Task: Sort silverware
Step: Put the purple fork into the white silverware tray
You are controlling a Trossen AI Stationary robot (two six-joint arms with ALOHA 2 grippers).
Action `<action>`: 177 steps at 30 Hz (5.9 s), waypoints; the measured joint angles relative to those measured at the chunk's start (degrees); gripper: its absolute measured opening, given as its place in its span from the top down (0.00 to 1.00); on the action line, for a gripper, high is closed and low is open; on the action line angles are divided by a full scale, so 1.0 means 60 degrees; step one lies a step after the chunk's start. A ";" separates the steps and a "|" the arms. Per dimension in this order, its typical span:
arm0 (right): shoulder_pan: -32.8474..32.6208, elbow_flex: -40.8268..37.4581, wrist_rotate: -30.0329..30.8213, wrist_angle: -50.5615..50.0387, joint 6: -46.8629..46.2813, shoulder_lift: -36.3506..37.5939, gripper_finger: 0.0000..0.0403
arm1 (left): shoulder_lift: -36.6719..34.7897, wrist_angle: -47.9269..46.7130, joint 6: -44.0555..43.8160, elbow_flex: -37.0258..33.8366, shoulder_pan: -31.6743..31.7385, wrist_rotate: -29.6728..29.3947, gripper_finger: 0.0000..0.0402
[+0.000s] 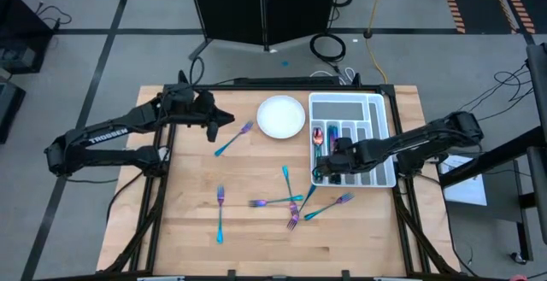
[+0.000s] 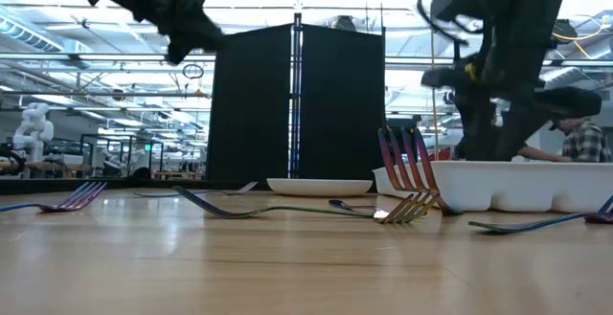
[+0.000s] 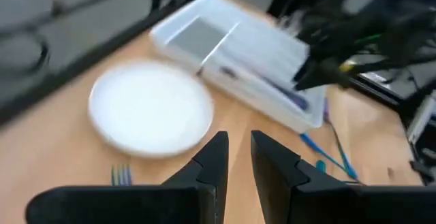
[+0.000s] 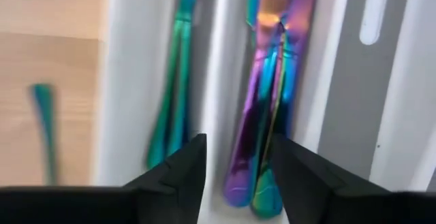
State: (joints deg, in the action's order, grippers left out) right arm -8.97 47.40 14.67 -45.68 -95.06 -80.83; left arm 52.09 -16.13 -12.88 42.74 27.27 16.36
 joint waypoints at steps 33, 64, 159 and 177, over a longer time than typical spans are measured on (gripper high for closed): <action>-0.0029 0.0000 0.0993 0.1307 0.2553 0.3868 0.60 | 0.6522 -0.0131 0.0780 0.0045 0.0556 -0.1159 0.84; -0.0029 0.0000 0.0770 0.1214 0.2807 0.3864 0.60 | 0.6812 -0.0601 0.0965 0.0484 0.0568 -0.1541 0.60; -0.0754 -0.0004 0.2515 0.1787 0.6461 0.7000 0.60 | 1.6205 0.2613 -1.0779 1.3692 -0.3774 -0.4477 1.00; -0.0772 -0.0004 0.2289 0.1827 0.6465 0.7000 0.60 | 1.6216 0.2850 -1.0772 1.3682 -0.3770 -0.4511 0.92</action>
State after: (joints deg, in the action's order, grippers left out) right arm -13.61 47.37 28.40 -34.72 -56.27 -38.83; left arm 149.38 0.97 -77.52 124.84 4.64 -10.71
